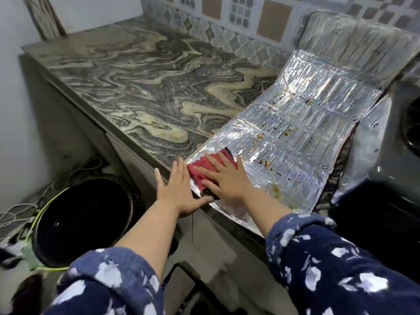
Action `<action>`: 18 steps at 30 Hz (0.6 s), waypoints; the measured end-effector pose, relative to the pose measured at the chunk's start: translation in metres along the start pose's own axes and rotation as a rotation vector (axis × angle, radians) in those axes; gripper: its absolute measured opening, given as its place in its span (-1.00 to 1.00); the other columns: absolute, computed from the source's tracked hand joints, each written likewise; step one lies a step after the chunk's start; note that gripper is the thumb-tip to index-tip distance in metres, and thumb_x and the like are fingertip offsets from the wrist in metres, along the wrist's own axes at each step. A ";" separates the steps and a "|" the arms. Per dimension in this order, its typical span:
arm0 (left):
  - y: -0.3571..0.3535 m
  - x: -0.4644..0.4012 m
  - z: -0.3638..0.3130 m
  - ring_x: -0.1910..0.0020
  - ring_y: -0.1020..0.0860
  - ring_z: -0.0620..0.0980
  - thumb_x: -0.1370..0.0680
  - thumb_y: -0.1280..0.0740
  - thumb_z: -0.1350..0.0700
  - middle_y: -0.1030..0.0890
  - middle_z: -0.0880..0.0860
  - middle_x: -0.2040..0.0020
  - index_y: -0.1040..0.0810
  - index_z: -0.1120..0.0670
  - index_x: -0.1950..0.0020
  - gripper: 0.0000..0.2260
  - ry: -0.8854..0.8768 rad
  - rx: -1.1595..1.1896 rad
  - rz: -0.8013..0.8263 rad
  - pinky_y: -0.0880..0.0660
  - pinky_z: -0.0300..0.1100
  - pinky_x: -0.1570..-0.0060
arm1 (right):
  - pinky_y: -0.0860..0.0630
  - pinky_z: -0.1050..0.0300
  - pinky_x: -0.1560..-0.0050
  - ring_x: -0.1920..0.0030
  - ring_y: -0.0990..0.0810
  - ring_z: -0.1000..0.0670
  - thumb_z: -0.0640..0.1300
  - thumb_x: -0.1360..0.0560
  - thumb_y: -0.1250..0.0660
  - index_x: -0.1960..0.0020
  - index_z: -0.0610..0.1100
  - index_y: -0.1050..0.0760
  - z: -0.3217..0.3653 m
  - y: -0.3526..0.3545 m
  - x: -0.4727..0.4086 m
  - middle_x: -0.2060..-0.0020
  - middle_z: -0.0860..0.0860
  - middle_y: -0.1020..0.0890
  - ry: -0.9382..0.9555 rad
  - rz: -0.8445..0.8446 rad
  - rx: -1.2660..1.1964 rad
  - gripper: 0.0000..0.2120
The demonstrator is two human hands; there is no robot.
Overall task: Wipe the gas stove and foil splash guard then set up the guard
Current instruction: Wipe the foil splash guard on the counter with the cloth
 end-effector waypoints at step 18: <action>0.000 -0.001 -0.004 -0.51 0.37 0.03 -0.34 -0.01 -0.54 0.40 0.10 -0.53 0.35 0.17 -0.52 0.08 0.020 -0.008 0.042 0.36 0.31 -0.40 | 0.35 -0.38 -0.39 -0.53 0.23 -0.28 0.12 -0.61 0.13 -0.51 0.25 0.05 -0.030 0.010 -0.044 -0.57 0.01 0.12 -0.283 0.047 -0.049 -0.53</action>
Point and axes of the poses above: each hand's wrist, its own x-axis away from the middle knuckle, its own y-axis out of the back of the hand, z = x × y, the point moved 5 cm from there along -x, towards the middle knuckle
